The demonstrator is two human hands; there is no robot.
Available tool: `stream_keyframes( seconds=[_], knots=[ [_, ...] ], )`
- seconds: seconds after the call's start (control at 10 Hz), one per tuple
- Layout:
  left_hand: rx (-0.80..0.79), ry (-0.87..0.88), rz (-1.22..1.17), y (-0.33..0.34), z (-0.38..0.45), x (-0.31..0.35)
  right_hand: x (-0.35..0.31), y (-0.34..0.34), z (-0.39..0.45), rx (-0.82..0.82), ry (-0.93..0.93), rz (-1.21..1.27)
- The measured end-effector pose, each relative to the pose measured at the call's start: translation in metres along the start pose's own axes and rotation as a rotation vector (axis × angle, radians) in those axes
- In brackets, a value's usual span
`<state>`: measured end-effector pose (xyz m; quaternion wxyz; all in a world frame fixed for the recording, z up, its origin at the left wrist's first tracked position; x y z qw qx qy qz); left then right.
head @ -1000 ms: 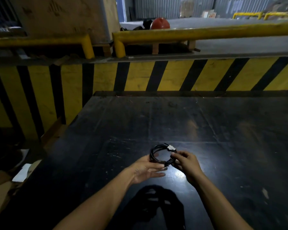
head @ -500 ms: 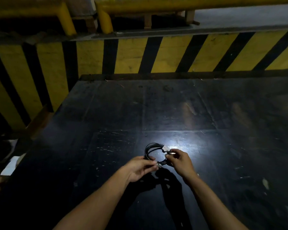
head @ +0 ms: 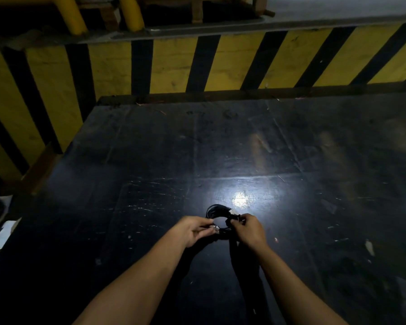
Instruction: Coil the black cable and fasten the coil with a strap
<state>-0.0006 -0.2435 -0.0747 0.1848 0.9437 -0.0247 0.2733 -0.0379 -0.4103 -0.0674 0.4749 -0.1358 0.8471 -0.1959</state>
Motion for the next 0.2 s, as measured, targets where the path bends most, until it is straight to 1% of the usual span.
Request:
stream_keyframes(
  seconds=[0.1, 0.2],
  knots=[
    [0.037, 0.042, 0.078, 0.005, -0.008, 0.01, -0.004, -0.003, -0.006, -0.013, 0.021, -0.054],
    [0.084, 0.064, 0.137, 0.007, -0.021, 0.02, -0.011, -0.013, -0.012, -0.022, 0.02, -0.045]
  ],
)
Point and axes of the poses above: each hand's wrist, its own z-axis towards the middle knuckle, its own y-axis out of the palm, x = y × z, the point moved 5 cm from there along z, towards the middle knuckle, and after that the axes turned 12 degrees about -x, right-handed, at the moved point
